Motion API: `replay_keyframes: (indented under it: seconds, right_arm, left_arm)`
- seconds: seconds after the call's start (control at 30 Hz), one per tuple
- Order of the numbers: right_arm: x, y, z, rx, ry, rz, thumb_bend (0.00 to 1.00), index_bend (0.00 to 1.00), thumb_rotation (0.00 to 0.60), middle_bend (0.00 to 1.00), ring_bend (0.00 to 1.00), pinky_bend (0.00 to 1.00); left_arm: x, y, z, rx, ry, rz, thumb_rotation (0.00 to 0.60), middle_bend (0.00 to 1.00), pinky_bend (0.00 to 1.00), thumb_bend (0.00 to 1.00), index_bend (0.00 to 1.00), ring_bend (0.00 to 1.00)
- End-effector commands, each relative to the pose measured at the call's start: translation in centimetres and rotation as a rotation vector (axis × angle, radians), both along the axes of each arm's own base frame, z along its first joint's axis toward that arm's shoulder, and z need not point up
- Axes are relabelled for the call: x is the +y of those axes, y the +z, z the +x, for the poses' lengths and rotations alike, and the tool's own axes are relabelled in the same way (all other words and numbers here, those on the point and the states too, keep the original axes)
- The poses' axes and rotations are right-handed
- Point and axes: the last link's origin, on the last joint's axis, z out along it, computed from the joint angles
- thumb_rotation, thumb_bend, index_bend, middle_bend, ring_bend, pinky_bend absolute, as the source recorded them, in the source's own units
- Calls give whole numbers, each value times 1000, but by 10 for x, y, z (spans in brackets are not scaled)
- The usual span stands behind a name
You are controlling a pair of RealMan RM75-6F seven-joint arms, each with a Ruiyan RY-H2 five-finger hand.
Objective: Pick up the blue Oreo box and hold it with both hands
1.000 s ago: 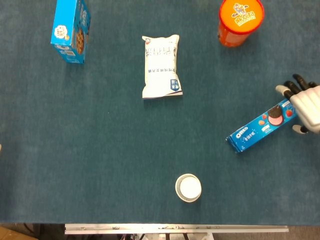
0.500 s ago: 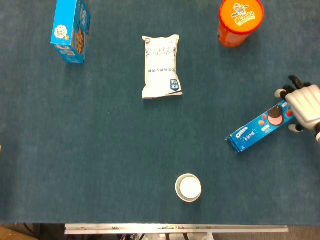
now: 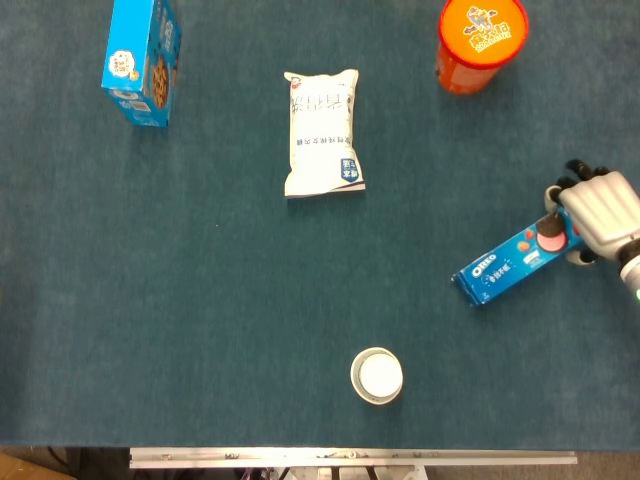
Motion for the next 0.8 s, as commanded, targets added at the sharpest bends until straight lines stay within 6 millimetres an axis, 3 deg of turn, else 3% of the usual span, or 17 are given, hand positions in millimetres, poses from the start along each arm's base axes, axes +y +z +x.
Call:
replay_keyframes:
  seconds: [0.03, 0.43, 0.8]
  right_arm:
    - [0, -1, 1, -10, 5, -4, 0, 477, 600, 433, 171, 308]
    - [-1, 3, 6, -76, 38, -51, 0, 622, 600, 597, 337, 339]
    - [-7, 21, 19, -193, 50, -119, 0, 639, 600, 617, 392, 360]
  left_arm:
    - [0, 1, 0, -2, 0, 6, 600, 557, 504, 187, 559, 364]
    - [0, 1, 1, -4, -1, 8, 600, 558, 504, 187, 559, 365]
    - [5, 0, 9, -45, -48, 17, 600, 549, 504, 186, 557, 364]
